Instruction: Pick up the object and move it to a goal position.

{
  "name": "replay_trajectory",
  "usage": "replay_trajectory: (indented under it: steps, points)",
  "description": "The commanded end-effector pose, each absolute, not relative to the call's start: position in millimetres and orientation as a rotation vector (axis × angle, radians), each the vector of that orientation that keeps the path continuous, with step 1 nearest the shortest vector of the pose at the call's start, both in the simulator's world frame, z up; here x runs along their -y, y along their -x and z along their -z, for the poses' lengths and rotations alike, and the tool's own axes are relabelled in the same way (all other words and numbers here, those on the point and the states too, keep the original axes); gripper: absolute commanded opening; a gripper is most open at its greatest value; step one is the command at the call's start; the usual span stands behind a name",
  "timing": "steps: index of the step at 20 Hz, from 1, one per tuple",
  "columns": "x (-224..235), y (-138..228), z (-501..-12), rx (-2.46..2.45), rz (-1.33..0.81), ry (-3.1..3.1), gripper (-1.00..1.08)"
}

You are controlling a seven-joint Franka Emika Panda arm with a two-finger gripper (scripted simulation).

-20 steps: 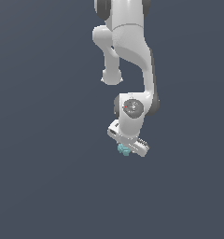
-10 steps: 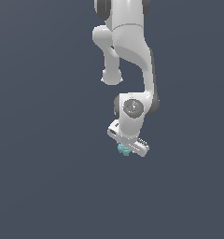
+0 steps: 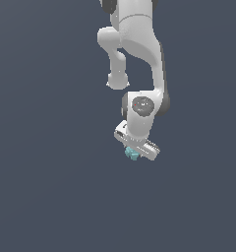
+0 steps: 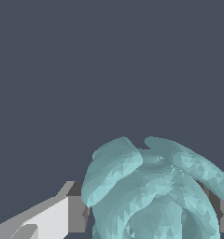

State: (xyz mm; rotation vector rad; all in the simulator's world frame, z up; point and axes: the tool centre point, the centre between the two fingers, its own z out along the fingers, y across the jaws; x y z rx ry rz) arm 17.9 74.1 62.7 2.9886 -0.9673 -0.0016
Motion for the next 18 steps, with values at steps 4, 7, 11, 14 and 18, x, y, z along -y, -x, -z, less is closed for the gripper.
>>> replay_trajectory:
  steps: [4,7,11,14,18]
  points:
    - [-81.0,-4.2,-94.6,0.967,0.000,-2.990,-1.00]
    - [-86.1,6.3,-118.0,0.967,0.000,-2.990,-1.00]
    - [-93.7,22.1,-153.9,0.967,0.000,-2.990,-1.00]
    - [-99.6,34.3,-181.9,0.967,0.000,-2.990,-1.00]
    - [-107.7,50.9,-221.1,0.967,0.000,-2.989,-1.00]
